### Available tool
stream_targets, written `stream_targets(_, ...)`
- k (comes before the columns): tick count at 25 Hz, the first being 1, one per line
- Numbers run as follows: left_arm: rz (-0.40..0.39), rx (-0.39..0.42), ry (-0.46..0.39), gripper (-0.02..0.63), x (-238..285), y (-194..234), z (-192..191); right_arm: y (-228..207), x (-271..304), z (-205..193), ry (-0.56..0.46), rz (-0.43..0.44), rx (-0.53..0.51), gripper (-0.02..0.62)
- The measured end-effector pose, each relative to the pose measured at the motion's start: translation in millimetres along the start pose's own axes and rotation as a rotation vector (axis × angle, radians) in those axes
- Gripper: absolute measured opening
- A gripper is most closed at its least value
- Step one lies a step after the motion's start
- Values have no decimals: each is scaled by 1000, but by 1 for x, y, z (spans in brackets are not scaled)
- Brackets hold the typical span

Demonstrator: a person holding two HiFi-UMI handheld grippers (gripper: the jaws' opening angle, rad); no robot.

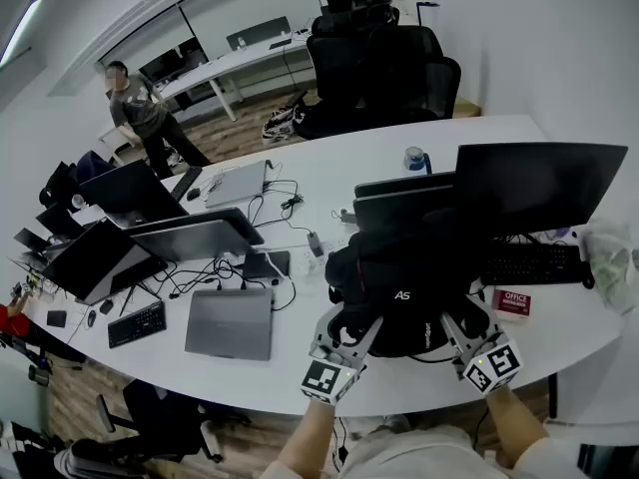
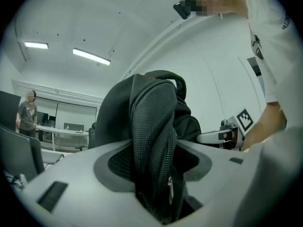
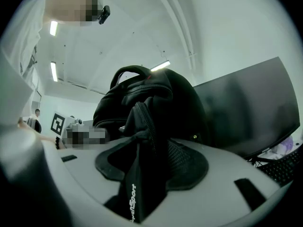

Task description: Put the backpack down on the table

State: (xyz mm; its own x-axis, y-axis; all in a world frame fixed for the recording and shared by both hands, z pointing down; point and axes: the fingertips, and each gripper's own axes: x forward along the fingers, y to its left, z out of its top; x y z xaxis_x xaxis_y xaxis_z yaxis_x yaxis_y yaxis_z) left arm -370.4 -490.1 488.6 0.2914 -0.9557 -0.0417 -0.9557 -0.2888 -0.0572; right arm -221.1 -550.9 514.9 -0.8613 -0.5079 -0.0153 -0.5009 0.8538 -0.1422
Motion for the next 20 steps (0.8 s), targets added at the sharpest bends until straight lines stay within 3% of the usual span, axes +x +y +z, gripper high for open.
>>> stream_targets(12,167,-27,17,218,-52,-37,-5,10,-96,1,-42,-2,60,185)
stream_targets(16,277,-16,20,215,-80,-48,-3,11,-135,10,-82,-24,70,121)
stream_targets(20,336,-17,19,187,-103,-64,-3,17,-171,16,-112,-30,85,72)
